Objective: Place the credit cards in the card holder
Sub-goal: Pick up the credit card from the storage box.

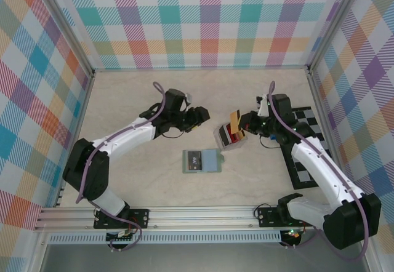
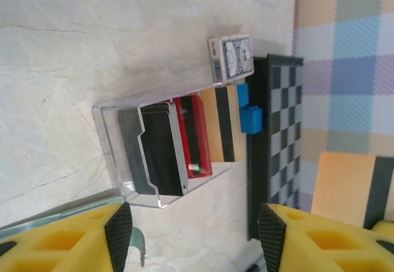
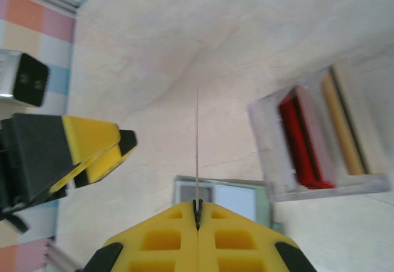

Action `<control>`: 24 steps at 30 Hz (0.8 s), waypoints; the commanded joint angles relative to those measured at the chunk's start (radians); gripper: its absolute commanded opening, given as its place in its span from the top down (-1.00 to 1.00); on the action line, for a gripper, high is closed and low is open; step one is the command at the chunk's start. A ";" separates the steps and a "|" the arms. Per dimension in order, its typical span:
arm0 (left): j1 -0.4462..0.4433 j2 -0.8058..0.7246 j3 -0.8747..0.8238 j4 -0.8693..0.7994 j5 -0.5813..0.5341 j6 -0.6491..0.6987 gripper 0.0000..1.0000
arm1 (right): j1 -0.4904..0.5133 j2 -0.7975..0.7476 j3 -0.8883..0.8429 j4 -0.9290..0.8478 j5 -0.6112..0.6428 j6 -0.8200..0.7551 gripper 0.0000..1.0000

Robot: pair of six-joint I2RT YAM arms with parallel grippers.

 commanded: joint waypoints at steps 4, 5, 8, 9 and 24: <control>0.005 -0.037 -0.122 0.339 0.158 -0.200 -0.20 | 0.006 -0.024 -0.098 0.291 -0.159 0.214 0.94; 0.005 -0.040 -0.131 0.366 0.165 -0.215 -0.20 | 0.008 -0.022 -0.107 0.309 -0.167 0.230 0.94; 0.005 -0.039 -0.142 0.434 0.197 -0.245 -0.20 | 0.016 -0.015 -0.125 0.348 -0.179 0.270 0.94; 0.004 -0.036 -0.142 0.453 0.207 -0.256 -0.20 | 0.018 -0.014 -0.132 0.367 -0.183 0.282 0.94; -0.037 -0.016 -0.120 0.535 0.254 -0.265 0.31 | 0.038 0.037 -0.164 0.470 -0.197 0.373 0.92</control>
